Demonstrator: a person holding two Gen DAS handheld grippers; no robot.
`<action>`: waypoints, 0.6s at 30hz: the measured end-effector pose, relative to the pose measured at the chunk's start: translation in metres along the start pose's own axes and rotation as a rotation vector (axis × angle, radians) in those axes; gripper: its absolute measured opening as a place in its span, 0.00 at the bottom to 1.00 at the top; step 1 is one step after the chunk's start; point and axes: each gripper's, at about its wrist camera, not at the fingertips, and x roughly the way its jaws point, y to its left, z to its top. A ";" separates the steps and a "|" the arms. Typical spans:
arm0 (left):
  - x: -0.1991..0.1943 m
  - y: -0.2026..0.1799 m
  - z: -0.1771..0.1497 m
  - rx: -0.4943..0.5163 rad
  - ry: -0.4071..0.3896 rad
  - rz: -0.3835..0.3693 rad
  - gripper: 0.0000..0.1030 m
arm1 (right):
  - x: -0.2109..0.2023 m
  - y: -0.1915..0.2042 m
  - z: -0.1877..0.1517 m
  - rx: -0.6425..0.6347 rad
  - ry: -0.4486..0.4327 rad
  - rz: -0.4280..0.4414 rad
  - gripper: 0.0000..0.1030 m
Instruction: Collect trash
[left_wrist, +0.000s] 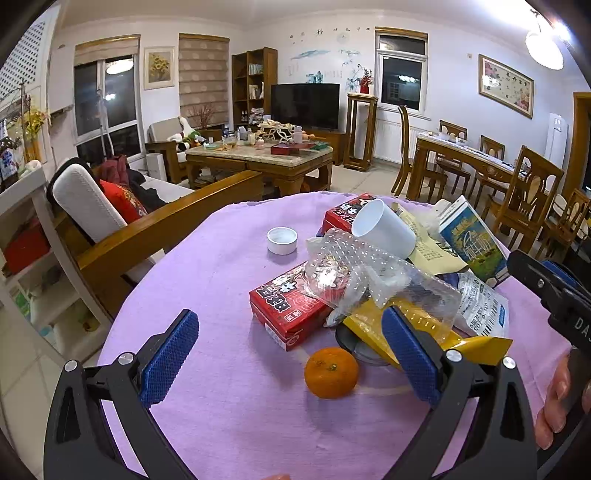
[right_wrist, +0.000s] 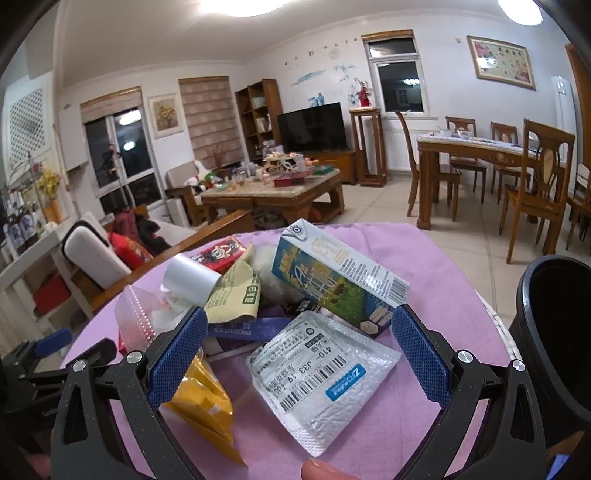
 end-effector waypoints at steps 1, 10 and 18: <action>-0.001 -0.001 0.000 0.001 -0.001 0.002 0.95 | 0.000 0.000 0.000 0.000 0.000 0.000 0.96; -0.001 -0.001 0.000 -0.001 -0.001 0.001 0.95 | -0.001 -0.001 0.000 0.000 0.002 -0.001 0.96; -0.002 -0.001 0.000 -0.001 -0.001 0.000 0.95 | -0.001 0.000 -0.001 0.000 0.000 -0.002 0.96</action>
